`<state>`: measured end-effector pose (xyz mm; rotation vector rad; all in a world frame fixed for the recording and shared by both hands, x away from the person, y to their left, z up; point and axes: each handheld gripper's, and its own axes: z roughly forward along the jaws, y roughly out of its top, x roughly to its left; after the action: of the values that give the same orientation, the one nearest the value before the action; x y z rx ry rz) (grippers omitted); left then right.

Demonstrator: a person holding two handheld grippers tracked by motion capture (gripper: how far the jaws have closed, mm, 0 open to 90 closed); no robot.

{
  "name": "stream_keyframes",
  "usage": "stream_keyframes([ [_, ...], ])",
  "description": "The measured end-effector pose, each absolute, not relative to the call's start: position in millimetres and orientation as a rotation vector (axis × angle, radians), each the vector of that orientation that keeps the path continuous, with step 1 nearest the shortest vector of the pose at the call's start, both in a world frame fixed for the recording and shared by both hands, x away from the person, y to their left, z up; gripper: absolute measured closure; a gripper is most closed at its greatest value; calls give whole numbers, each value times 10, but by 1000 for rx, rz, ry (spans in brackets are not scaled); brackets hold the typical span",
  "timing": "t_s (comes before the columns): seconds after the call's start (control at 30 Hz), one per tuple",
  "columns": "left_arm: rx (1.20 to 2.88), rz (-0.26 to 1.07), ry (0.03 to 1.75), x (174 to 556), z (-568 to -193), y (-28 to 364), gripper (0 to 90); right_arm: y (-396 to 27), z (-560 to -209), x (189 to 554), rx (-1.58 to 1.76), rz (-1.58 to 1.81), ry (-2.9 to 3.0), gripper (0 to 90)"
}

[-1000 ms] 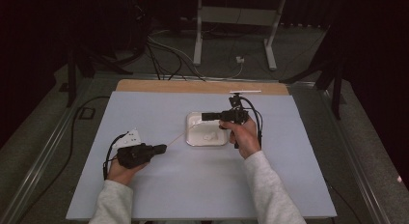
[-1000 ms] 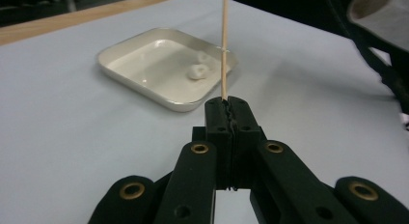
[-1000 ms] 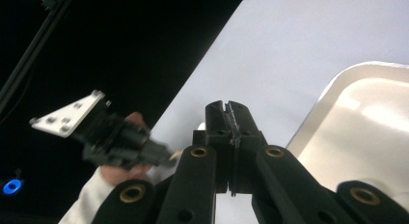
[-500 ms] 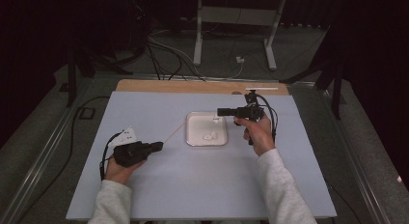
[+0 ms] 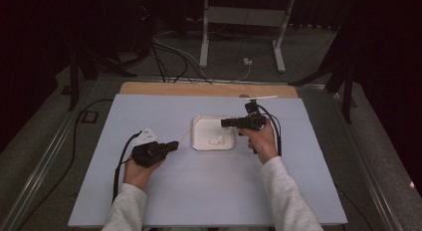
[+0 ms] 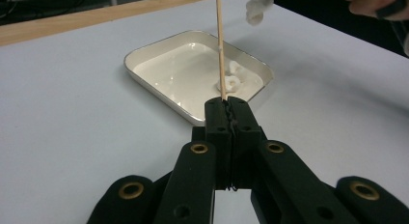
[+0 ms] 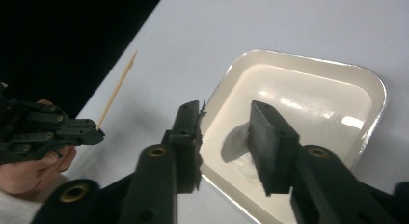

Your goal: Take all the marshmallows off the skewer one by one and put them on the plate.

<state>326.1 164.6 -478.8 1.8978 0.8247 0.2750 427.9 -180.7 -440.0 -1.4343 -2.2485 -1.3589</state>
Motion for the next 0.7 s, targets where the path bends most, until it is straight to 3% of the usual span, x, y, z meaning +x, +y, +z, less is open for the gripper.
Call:
stream_keyframes([
  [0.33,1921,243,872,3335,-4894,1359,900,-1719,-4532,4305,-1464,-1317,-2228,467],
  [0.7,2001,196,829,3303,-4979,1146,900,-1618,-4656,4328,-1487,-1314,-2153,394],
])
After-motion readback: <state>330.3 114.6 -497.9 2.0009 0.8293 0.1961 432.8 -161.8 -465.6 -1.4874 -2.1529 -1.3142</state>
